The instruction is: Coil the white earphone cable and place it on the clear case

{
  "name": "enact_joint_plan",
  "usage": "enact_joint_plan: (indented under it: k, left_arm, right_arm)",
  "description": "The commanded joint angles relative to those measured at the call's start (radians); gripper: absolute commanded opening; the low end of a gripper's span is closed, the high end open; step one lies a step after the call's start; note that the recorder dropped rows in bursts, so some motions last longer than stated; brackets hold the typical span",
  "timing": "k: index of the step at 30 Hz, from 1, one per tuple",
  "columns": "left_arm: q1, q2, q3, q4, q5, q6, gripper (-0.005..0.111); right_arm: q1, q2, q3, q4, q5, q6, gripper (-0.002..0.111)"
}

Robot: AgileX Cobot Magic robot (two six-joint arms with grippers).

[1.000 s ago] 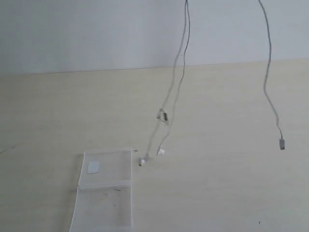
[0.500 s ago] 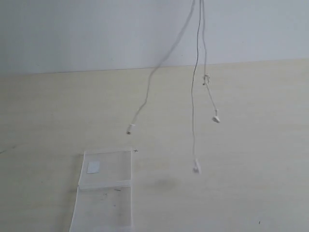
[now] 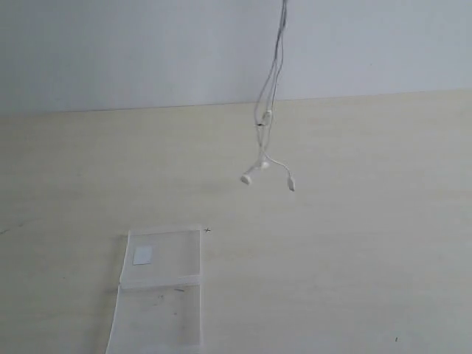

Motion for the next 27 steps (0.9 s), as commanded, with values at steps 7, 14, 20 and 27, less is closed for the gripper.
enact_joint_plan:
  k: [7, 14, 20, 27]
  left_arm:
    - [0.003, -0.006, 0.002, -0.104, -0.242, -0.051, 0.0]
    - [0.003, -0.006, 0.002, -0.119, -0.366, -0.149, 0.0]
    - [0.003, -0.006, 0.002, -0.119, -0.444, -0.224, 0.0]
    - [0.003, -0.006, 0.002, -0.119, -0.485, -0.495, 0.0]
  right_arm:
    - [0.001, -0.001, 0.002, -0.012, -0.006, 0.006, 0.0]
    - [0.001, -0.001, 0.002, -0.012, -0.002, 0.006, 0.0]
    - [0.001, -0.001, 0.002, -0.007, -0.002, 0.025, 0.0]
    - [0.001, -0.001, 0.002, -0.008, 0.0, 0.026, 0.0]
